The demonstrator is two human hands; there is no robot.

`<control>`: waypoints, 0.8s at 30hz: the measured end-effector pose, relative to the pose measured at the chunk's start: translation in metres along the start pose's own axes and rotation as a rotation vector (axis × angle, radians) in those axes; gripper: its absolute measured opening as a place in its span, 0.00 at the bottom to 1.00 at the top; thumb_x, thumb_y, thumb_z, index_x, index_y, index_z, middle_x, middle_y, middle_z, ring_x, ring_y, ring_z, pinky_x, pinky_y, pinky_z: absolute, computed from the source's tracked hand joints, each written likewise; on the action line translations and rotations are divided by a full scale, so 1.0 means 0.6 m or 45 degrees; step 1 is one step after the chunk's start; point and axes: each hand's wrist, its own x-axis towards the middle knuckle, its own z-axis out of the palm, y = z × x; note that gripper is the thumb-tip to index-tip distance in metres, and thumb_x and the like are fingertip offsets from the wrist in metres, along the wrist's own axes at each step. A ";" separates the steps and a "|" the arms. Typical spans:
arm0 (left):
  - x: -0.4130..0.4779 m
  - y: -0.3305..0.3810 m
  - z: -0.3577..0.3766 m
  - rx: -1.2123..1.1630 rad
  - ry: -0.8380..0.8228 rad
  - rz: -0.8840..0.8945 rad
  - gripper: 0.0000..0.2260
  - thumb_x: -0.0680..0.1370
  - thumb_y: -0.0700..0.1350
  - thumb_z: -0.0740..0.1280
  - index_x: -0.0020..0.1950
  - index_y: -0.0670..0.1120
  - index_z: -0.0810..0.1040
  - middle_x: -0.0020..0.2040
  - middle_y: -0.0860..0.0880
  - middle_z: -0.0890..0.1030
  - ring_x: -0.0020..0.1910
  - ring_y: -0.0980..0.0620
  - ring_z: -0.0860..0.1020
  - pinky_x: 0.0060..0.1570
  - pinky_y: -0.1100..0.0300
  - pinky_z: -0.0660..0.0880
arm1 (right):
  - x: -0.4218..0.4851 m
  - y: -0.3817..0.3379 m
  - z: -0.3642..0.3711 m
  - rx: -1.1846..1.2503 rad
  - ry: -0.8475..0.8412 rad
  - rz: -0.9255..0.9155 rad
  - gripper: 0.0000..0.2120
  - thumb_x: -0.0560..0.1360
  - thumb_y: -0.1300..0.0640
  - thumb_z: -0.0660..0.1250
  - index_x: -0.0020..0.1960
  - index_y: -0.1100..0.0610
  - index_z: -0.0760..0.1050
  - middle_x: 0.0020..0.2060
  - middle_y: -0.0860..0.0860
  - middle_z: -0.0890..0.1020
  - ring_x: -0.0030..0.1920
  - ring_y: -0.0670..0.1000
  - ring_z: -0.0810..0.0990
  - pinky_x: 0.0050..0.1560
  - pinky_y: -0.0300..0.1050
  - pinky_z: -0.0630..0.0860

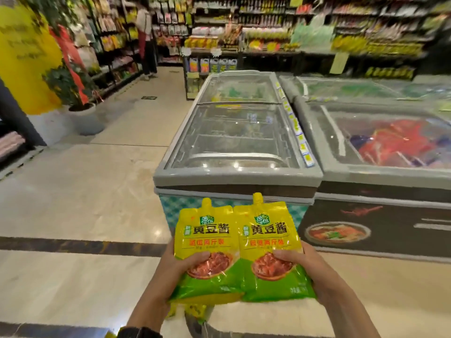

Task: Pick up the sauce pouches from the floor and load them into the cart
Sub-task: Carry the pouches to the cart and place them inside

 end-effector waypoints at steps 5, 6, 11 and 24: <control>0.067 0.014 0.173 0.198 -0.177 0.022 0.53 0.39 0.60 0.85 0.61 0.45 0.77 0.50 0.42 0.87 0.44 0.45 0.86 0.36 0.58 0.81 | -0.056 -0.003 -0.152 0.196 0.196 -0.073 0.34 0.58 0.57 0.79 0.63 0.60 0.76 0.55 0.62 0.84 0.54 0.65 0.83 0.57 0.64 0.78; 0.080 0.017 0.216 0.249 -0.219 0.034 0.53 0.40 0.61 0.84 0.62 0.44 0.77 0.50 0.42 0.87 0.45 0.45 0.86 0.37 0.59 0.81 | -0.066 -0.010 -0.187 0.219 0.238 -0.088 0.32 0.59 0.58 0.78 0.62 0.60 0.77 0.54 0.61 0.84 0.53 0.64 0.83 0.54 0.60 0.80; 0.136 0.014 0.439 0.360 -0.374 0.034 0.55 0.37 0.62 0.82 0.61 0.41 0.79 0.45 0.46 0.87 0.41 0.48 0.86 0.38 0.59 0.79 | -0.131 -0.036 -0.370 0.329 0.415 -0.163 0.27 0.63 0.60 0.75 0.61 0.60 0.76 0.53 0.59 0.85 0.52 0.60 0.85 0.47 0.51 0.83; 0.210 -0.017 0.948 0.454 -1.026 -0.126 0.39 0.55 0.47 0.85 0.65 0.49 0.77 0.55 0.43 0.86 0.50 0.40 0.85 0.47 0.46 0.82 | -0.292 -0.013 -0.713 0.657 1.047 -0.325 0.28 0.61 0.60 0.76 0.60 0.59 0.76 0.52 0.58 0.86 0.51 0.59 0.85 0.50 0.53 0.82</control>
